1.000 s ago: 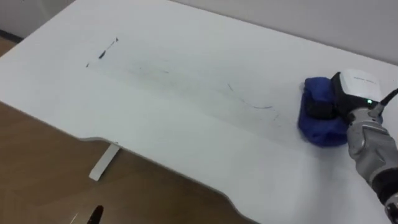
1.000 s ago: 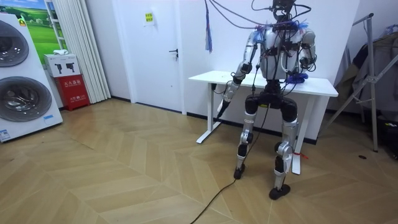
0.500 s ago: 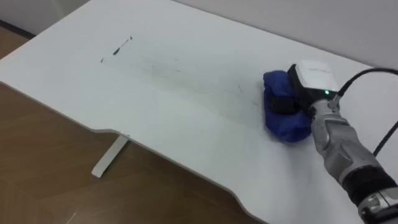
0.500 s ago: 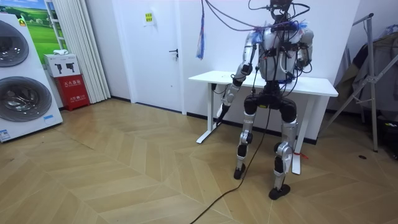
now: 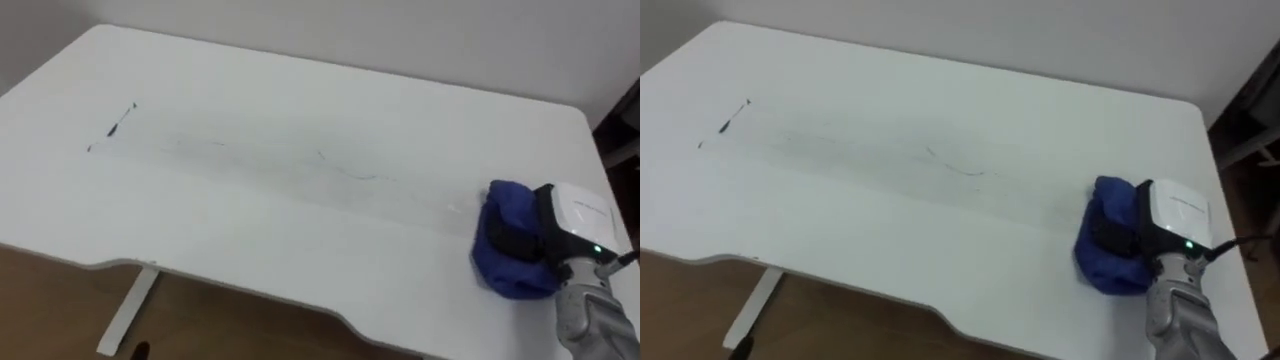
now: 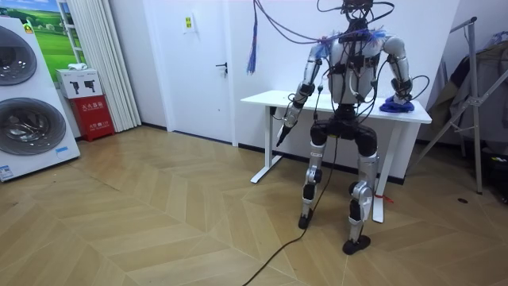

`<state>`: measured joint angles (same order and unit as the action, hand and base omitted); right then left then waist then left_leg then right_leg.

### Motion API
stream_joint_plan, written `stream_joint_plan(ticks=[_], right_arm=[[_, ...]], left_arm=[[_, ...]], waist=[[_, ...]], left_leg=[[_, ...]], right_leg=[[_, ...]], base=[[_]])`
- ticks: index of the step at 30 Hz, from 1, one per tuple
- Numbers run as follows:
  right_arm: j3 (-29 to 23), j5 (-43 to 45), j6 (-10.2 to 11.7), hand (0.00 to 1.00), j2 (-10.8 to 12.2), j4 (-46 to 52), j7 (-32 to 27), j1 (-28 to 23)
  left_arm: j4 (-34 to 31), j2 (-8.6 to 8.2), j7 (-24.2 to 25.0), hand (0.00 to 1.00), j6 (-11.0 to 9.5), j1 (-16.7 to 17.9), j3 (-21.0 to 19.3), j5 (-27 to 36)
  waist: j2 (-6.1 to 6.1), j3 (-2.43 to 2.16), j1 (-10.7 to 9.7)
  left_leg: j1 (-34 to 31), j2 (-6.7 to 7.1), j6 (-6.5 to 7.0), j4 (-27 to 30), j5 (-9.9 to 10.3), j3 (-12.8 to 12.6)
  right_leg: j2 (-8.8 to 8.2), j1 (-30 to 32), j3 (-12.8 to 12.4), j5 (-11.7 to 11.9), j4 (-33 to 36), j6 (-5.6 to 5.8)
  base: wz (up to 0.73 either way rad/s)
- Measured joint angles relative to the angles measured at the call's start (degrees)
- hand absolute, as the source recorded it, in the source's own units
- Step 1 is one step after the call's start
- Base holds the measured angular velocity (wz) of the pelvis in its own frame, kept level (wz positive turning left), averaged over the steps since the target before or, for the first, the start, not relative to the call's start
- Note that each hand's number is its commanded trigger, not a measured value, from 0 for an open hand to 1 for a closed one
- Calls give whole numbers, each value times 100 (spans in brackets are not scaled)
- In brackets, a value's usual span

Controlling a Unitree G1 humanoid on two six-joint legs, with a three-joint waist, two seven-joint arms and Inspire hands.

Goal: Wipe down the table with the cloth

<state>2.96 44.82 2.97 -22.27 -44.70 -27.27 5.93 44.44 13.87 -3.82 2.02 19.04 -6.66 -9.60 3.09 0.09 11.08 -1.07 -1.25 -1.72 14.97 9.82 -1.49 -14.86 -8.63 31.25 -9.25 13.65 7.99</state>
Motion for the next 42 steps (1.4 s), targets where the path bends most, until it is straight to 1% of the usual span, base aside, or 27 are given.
stream_joint_plan(ticks=[2,6,9,11,12,13,16,19,22,24,25,26,27,29,31,33,34,36,37,40,42], right_arm=[[-24,-34,2,100,6,-42,-85,-43],[-26,-2,5,100,9,-135,-227,-54],[-28,1,11,100,9,-164,-265,-50],[-28,49,9,100,9,-165,-256,-79],[-28,65,9,56,9,-153,-254,-96],[-28,86,12,0,10,-141,-253,-102],[-34,131,-3,0,18,-16,-227,-118],[-33,318,-67,0,20,58,-197,-154],[38,357,-133,0,46,311,-181,-219],[39,584,-108,0,127,547,-172,-296],[39,645,-83,0,204,676,-157,-299],[38,650,-37,0,257,812,-126,-305],[39,651,-36,0,265,930,-102,-328],[38,620,2,0,264,1555,-22,-478],[39,614,75,0,261,1843,-14,-496],[40,514,130,0,262,2066,-5,-495],[40,441,150,0,263,2187,-5,-491],[38,310,154,0,266,2398,-1,-497],[21,217,159,0,266,2579,-2,-496],[-18,39,265,0,266,2904,-1,-497],[-46,-106,268,0,266,3103,3,-497]], left_arm=[[-28,-2,-60,0,-12,50,4,14],[-53,-1,-77,0,-13,129,-2,-2],[-51,-1,-91,0,-16,207,-3,1],[-37,0,-92,0,-64,273,-12,-2],[-36,-1,-91,0,-79,296,-12,-2],[-36,-1,-91,0,-88,314,-11,3],[-24,-2,-91,0,-101,312,-5,0],[26,-2,-90,0,-120,309,0,12],[49,-42,-101,0,-130,279,3,56],[50,-95,-115,0,-146,236,6,60],[71,-145,-138,0,-194,221,10,60],[126,-198,-181,0,-241,200,7,58],[131,-225,-191,0,-239,176,5,53],[122,-275,-222,0,-241,126,4,59],[121,-289,-227,0,-242,101,0,70],[121,-297,-234,0,-252,60,4,162],[122,-309,-238,0,-290,50,6,267],[121,-357,-249,0,-322,45,3,375],[121,-381,-251,0,-327,28,3,444],[121,-406,-253,0,-331,-24,1,444],[121,-425,-253,0,-338,-58,-1,445]], waist=[[-7,-1,-40],[-31,-5,-45],[-41,-3,-42],[-45,4,-41],[-48,0,-37],[-44,2,-26],[-34,6,-17],[-30,11,-3],[-30,44,10],[-28,47,10],[-31,56,5],[-28,53,4],[-14,45,5],[-24,44,3],[-9,28,-27],[33,20,-43],[57,31,-70],[70,26,-140],[80,20,-174],[107,11,-266],[118,17,-319]], left_leg=[[-21,-6,12,114,69,-27],[-17,-7,47,265,162,-57],[11,-8,64,267,177,-76],[79,-7,73,258,196,-76],[95,-7,72,258,207,-76],[107,-8,71,257,215,-80],[95,-7,75,257,218,-95],[122,-7,86,258,241,-136],[97,-4,102,277,269,-171],[59,-3,108,292,271,-176],[60,-3,108,284,269,-197],[55,2,107,277,267,-208],[44,2,105,274,266,-208],[21,1,81,226,250,-209],[38,0,55,130,212,-209],[97,1,37,0,127,-198],[151,2,25,-75,94,-158],[179,2,20,-99,87,-103],[176,2,19,-113,87,-92],[174,4,11,-134,83,-67],[177,4,11,-145,82,-68]], right_leg=[[0,-10,-41,13,-1,19],[-1,-48,-94,43,-2,46],[-2,-61,-115,96,-3,50],[-2,-137,-121,109,-7,51],[-2,-151,-121,108,-6,51],[-2,-153,-121,108,-5,52],[-9,-133,-123,109,2,51],[-22,-145,-142,109,30,51],[-36,-104,-214,111,102,48],[-26,-63,-304,114,93,44],[-9,-44,-402,114,64,44],[9,-40,-467,114,-12,44],[18,-32,-472,113,-40,46],[57,32,-602,109,-146,51],[78,27,-608,106,-212,56],[86,0,-609,106,-220,56],[101,-33,-617,106,-224,56],[120,-49,-664,106,-239,55],[133,-56,-738,106,-269,55],[153,-63,-782,103,-310,46],[154,-54,-814,91,-310,22]], base=[[-6],[-4],[-3],[0],[0],[0],[-1],[-6],[-4],[-4],[-8],[-8],[-3],[-2],[-3],[4],[14],[13],[8],[3],[0]])
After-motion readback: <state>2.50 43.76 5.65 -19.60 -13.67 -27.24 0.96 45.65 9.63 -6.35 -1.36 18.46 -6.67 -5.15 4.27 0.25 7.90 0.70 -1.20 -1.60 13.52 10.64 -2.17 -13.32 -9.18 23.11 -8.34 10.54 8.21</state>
